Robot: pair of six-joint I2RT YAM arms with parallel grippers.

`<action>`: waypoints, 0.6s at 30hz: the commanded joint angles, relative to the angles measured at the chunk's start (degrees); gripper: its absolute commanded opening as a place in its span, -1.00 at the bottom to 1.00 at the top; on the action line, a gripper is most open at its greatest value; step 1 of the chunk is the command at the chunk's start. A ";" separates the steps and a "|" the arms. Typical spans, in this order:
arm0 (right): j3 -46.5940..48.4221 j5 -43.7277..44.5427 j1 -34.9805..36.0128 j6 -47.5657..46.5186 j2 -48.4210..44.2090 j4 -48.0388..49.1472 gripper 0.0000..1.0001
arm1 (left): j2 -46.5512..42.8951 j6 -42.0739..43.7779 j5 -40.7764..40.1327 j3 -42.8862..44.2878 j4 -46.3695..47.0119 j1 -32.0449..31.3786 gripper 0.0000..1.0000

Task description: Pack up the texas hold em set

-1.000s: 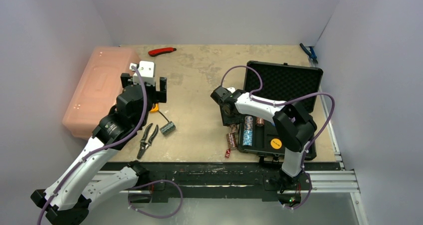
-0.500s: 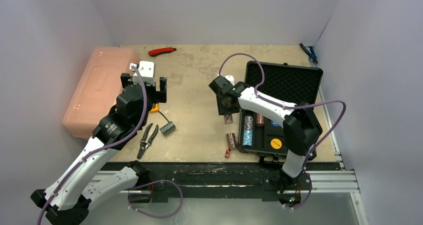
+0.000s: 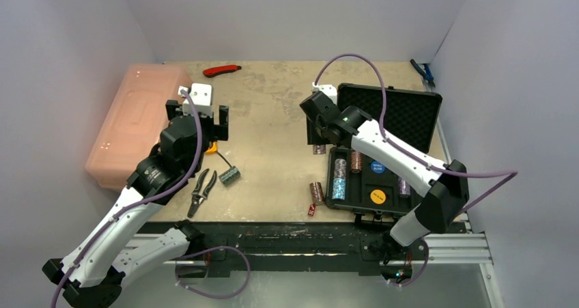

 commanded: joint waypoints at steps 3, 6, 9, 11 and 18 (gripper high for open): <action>0.01 4.99 0.24 1.09 -7.25 -2.19 -1.00 | -0.05 0.94 -0.65 -0.05 2.30 0.20 0.68; -1.51 5.61 0.20 1.94 -9.55 -3.27 -1.00 | 0.04 0.94 -0.63 -0.06 2.32 0.18 0.68; -3.54 6.59 0.22 2.76 -11.77 -4.02 -1.00 | 0.21 0.83 -0.35 -0.06 2.24 0.17 0.68; -5.16 7.06 0.17 3.18 -13.58 -4.13 -1.00 | 0.38 0.78 -0.30 -0.06 2.17 0.18 0.68; -9.78 11.04 0.15 6.79 -19.06 -5.71 -1.00 | 0.81 0.71 -0.32 -0.01 2.07 0.19 0.68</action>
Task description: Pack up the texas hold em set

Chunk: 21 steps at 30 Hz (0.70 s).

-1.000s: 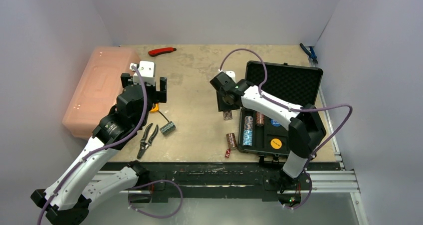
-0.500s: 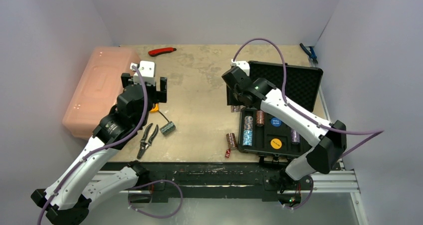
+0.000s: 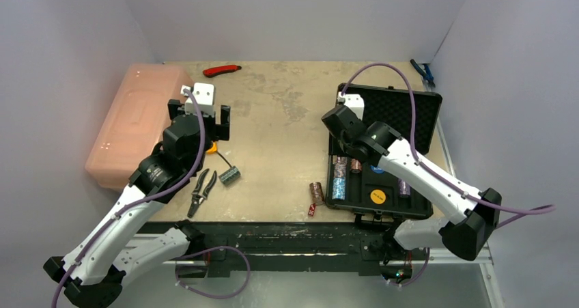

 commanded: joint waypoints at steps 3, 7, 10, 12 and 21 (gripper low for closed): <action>-2.54 6.95 0.15 4.43 -6.26 -0.77 -1.00 | 0.05 0.72 -0.34 -0.06 2.06 0.19 0.68; -4.19 9.24 0.16 6.02 -8.19 -2.63 -1.00 | 0.18 0.72 -0.39 -0.05 2.06 0.17 0.68; -5.15 10.64 0.11 6.78 -9.13 -3.92 -1.00 | 0.31 0.67 -0.38 0.02 1.99 0.14 0.68; -5.57 11.36 0.16 7.45 -9.46 -4.71 -1.00 | 0.40 0.70 -0.34 -0.01 1.99 0.21 0.68; -7.29 14.90 0.15 11.87 -10.29 -8.39 -1.00 | 0.55 0.70 -0.39 0.03 1.89 0.10 0.68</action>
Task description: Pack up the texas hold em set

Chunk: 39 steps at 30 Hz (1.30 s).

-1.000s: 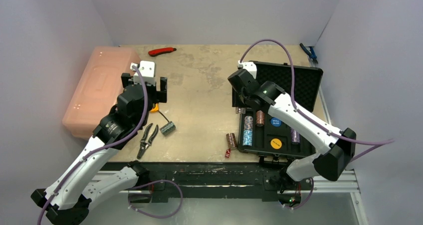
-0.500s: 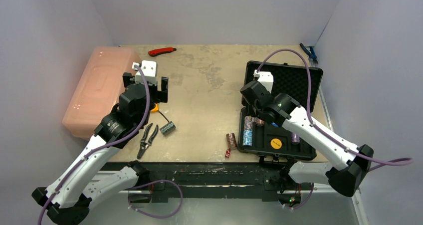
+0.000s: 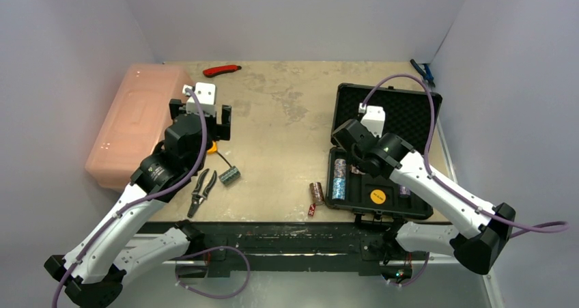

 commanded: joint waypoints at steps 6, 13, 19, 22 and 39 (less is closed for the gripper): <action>-1.94 5.79 0.13 5.77 -3.22 -2.69 -1.00 | 0.14 0.72 -0.35 0.03 1.95 0.15 0.68; -4.21 4.23 -0.32 7.71 -6.70 -2.29 -1.00 | 1.38 0.58 0.12 0.02 1.83 0.07 0.68; -7.99 0.16 -1.95 7.64 -8.03 -1.05 -1.00 | 2.38 0.62 0.75 -0.05 1.86 -0.24 0.68; -10.11 -2.63 -2.42 8.37 -9.07 0.55 -1.00 | 2.85 0.59 0.64 -0.06 1.75 -0.36 0.68; -15.19 -5.57 -2.52 14.84 -4.80 4.57 -1.00 | 3.46 0.97 -0.11 -0.19 2.04 -0.34 0.68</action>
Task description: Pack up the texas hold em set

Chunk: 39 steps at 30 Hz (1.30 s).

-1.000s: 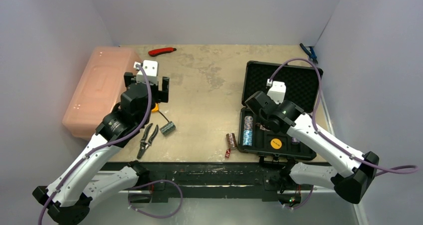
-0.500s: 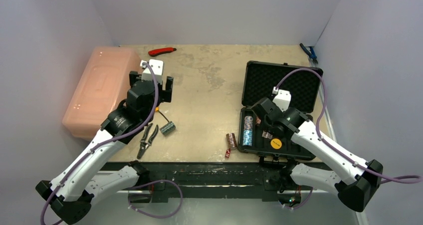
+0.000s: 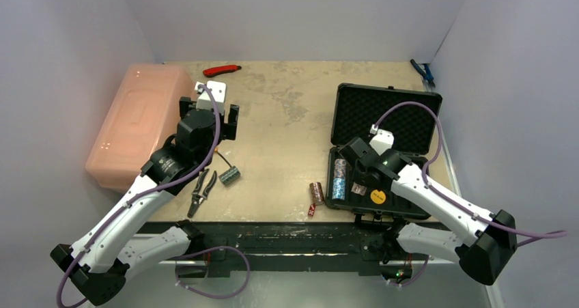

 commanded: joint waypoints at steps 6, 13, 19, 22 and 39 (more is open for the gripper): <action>-1.03 1.33 -0.15 -1.19 3.26 7.84 -1.00 | -0.87 1.05 -0.63 -0.23 2.06 -0.18 0.68; -0.33 4.12 -0.14 -2.34 7.11 8.77 -1.00 | -1.13 1.20 -0.74 -0.32 2.18 -0.23 0.68; -0.74 5.77 -0.19 -2.66 8.97 9.27 -1.00 | -0.87 1.24 -0.77 -0.32 2.19 -0.23 0.68; -1.37 6.35 -0.14 -2.99 9.84 9.51 -1.00 | -0.87 1.20 -0.77 -0.32 2.19 -0.22 0.68; -1.16 8.84 -0.14 -3.31 11.93 10.44 -1.00 | -0.78 1.22 -0.71 -0.24 2.15 -0.22 0.68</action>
